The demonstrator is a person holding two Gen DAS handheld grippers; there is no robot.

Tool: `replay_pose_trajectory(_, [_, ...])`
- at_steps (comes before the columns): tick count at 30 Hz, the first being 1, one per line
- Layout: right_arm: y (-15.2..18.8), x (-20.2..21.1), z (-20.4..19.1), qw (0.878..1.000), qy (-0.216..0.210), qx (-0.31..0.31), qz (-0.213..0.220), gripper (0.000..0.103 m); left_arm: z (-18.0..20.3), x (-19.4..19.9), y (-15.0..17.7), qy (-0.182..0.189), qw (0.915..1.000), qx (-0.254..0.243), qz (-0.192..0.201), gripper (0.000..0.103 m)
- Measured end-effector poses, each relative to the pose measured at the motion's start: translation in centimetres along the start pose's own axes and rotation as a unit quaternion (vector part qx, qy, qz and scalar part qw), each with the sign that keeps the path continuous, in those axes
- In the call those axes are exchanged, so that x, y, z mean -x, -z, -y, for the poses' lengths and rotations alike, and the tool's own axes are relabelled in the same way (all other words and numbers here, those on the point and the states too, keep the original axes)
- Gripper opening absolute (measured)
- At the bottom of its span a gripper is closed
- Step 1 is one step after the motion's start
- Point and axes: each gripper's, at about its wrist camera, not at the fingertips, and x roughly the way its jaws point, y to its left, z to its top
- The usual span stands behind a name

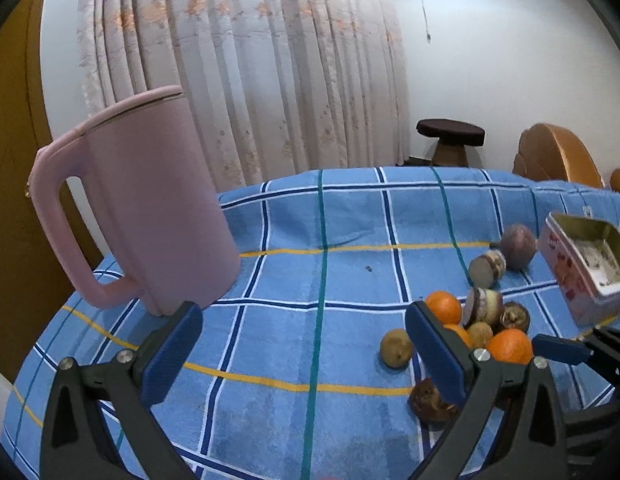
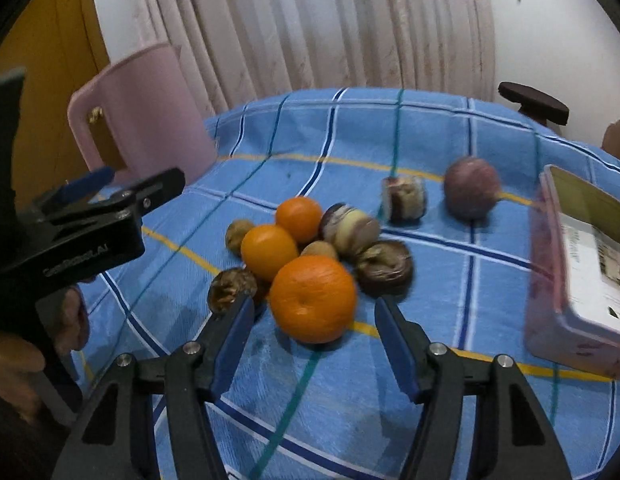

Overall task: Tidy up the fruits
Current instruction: 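Grasp the large orange with the right tool while the left tool grasps a dark brown fruit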

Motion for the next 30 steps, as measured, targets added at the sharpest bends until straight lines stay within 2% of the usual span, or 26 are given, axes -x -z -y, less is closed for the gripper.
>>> replay_pose_trajectory(3, [-0.1, -1.6, -0.4, 1.000, 0.012, 0.006, -0.024, 0.050, 0.2, -0.3, 0.2, 0.010, 0.9999, 0.000, -0.009, 0.103])
replay_pose_trajectory(8, [0.0, -1.2, 0.3, 1.000, 0.003, -0.009, -0.026, 0.049, 1.0, -0.3, 0.3, 0.012, 0.9998, -0.015, -0.010, 0.103])
replay_pose_trajectory(12, [0.1, 1.1, 1.2, 1.000, 0.001, -0.025, 0.008, 0.049, 1.7, 0.0, 0.3, 0.022, 0.9992, -0.031, -0.008, 0.103])
replay_pose_trajectory(15, [-0.4, 3.2, 2.0, 0.998, 0.019, -0.029, 0.054, 0.049, 1.8, 0.2, 0.4, 0.052, 0.9980, -0.032, -0.016, 0.103])
replay_pose_trajectory(18, [-0.3, 4.5, 2.4, 0.995, 0.052, -0.021, 0.077, 0.049, 2.3, 0.3, 0.7, 0.095, 0.9944, -0.031, -0.035, 0.103])
replay_pose_trajectory(21, [-0.4, 5.1, 3.3, 0.993, 0.073, -0.025, 0.086, 0.049, 3.4, 0.3, 1.3, 0.140, 0.9868, -0.049, -0.064, 0.090])
replay_pose_trajectory(26, [-0.3, 6.4, 5.0, 0.991, 0.078, -0.047, 0.094, 0.049, 5.9, -0.2, 3.2, 0.169, 0.9740, -0.100, -0.112, 0.064])
replay_pose_trajectory(30, [-0.4, 6.7, 5.5, 0.991, 0.078, -0.052, 0.096, 0.049, 6.9, -0.8, 4.1, 0.168, 0.9700, -0.115, -0.133, 0.058])
